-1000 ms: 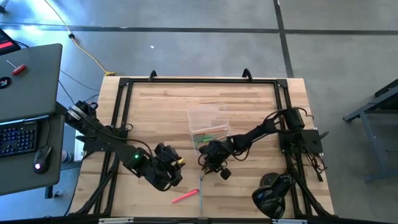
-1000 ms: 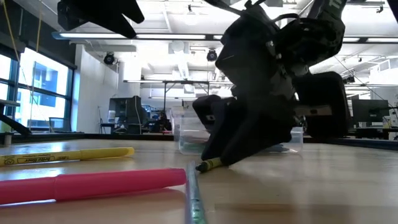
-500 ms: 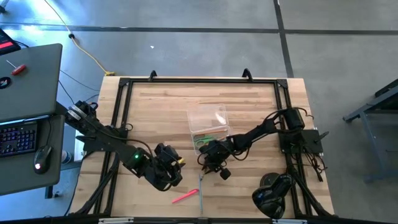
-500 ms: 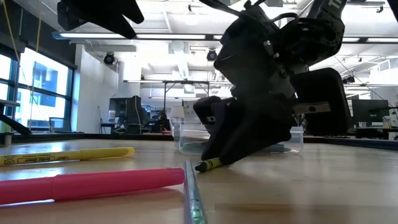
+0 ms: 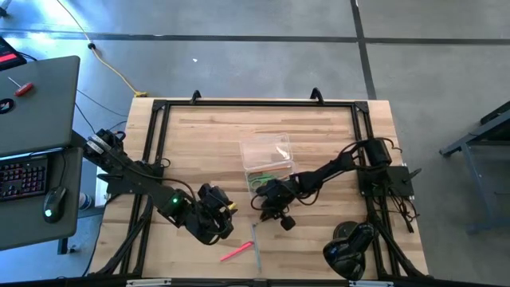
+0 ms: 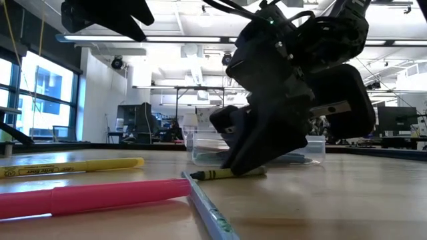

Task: Pick & place school supplies into a supply box
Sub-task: Put the green crayon into the supply box

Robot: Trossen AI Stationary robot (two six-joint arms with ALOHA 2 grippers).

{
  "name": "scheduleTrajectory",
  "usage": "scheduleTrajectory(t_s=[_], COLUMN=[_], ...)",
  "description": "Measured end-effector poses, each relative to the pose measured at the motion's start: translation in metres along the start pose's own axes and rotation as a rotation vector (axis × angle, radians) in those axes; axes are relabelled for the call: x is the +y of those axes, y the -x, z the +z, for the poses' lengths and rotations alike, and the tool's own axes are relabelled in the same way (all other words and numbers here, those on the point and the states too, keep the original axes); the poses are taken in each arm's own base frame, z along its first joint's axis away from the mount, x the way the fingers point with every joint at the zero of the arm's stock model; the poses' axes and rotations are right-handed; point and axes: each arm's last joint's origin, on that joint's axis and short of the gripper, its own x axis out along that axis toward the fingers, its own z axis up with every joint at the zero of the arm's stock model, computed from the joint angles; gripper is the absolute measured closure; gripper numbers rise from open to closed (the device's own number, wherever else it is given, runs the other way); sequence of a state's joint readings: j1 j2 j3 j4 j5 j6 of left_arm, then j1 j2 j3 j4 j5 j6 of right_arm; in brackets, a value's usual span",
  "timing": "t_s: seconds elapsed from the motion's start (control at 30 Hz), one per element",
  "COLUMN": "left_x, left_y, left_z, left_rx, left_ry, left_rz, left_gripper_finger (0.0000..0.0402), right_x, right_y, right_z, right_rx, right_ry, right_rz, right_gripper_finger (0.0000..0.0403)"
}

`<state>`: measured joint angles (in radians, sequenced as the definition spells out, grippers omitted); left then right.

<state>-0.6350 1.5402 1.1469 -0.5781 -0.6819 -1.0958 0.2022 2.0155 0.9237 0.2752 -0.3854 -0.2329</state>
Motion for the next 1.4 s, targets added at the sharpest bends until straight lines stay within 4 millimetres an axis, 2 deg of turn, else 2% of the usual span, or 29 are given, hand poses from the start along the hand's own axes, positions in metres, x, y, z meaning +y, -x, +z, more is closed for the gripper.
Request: scheduleTrajectory(t_s=[0.23,0.4,0.63,0.83,1.07,1.27,1.4], left_x=[0.000,0.000,0.000,0.000,0.000,0.000,0.000], left_y=[0.000,0.000,0.000,0.000,0.000,0.000,0.000], left_z=[0.000,0.000,0.000,0.000,0.000,0.000,0.000], left_rx=[0.000,0.000,0.000,0.001,0.000,-0.006,-0.006], left_ry=[0.001,0.002,0.002,0.011,0.012,0.011,0.010], left_rz=[0.000,-0.001,-0.001,-0.003,-0.004,0.001,0.003], left_gripper_finger=[0.0224,0.0224,0.0224,0.0224,0.0224,0.0224,0.0224], right_x=[0.019,0.032,0.038,0.040,0.057,0.078,0.085], right_y=[-0.007,-0.012,-0.015,-0.004,0.012,0.011,0.010], right_z=[0.003,0.004,0.007,0.019,0.031,0.033,0.031], right_rx=[0.017,0.056,0.029,-0.003,0.038,0.047,0.068], right_ry=[0.039,0.061,0.086,0.088,0.077,0.023,0.028], right_rz=[0.006,-0.102,-0.135,-0.175,-0.260,-0.320,-0.405], right_gripper_finger=[0.0390,0.0358,0.0311,0.0301,0.0311,0.0308,0.0308])
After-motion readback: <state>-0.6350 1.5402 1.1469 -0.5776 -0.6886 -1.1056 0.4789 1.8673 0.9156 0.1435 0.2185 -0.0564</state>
